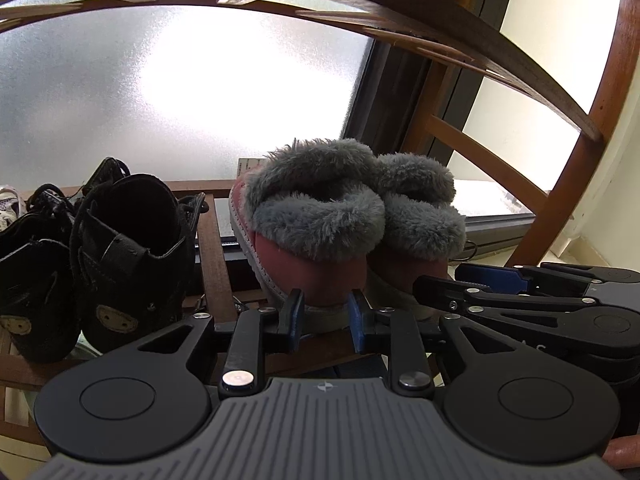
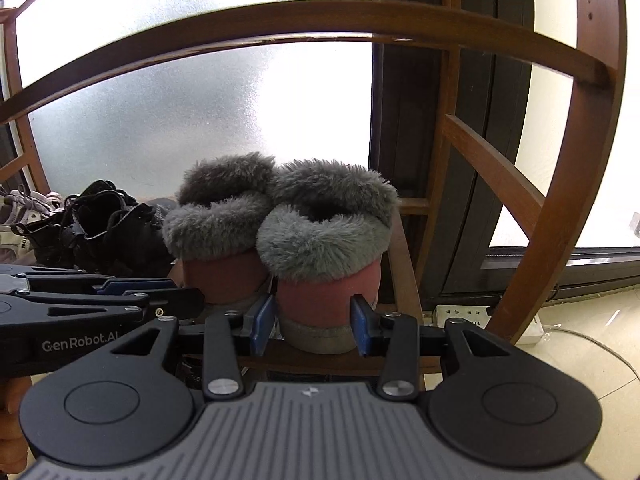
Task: Organize scattered shoes
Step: 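Lower the pink fur-lined boots onto the upper shelf and open both tools, then move both tools away from the rack toward the pink rubber rain boots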
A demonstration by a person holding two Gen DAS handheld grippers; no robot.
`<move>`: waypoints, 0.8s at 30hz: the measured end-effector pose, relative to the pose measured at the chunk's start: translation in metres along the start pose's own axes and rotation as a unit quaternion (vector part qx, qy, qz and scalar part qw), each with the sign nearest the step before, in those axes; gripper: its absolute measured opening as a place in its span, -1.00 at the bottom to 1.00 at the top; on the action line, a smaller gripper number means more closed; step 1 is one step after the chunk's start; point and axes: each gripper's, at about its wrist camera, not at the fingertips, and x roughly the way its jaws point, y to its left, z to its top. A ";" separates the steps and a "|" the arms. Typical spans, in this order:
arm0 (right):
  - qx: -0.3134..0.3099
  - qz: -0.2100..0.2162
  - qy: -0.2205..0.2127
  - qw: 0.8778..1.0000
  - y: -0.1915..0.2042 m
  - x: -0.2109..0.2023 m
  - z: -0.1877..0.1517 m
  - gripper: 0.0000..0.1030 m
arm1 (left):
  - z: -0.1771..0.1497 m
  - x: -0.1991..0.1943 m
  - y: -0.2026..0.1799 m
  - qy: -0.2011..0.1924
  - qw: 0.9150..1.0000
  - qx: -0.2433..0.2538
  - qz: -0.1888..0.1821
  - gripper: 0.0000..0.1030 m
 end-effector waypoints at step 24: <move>0.038 -0.008 0.014 0.999 -0.013 -0.114 -0.039 0.75 | -0.023 -0.049 -0.032 0.026 0.997 0.052 -0.043 0.59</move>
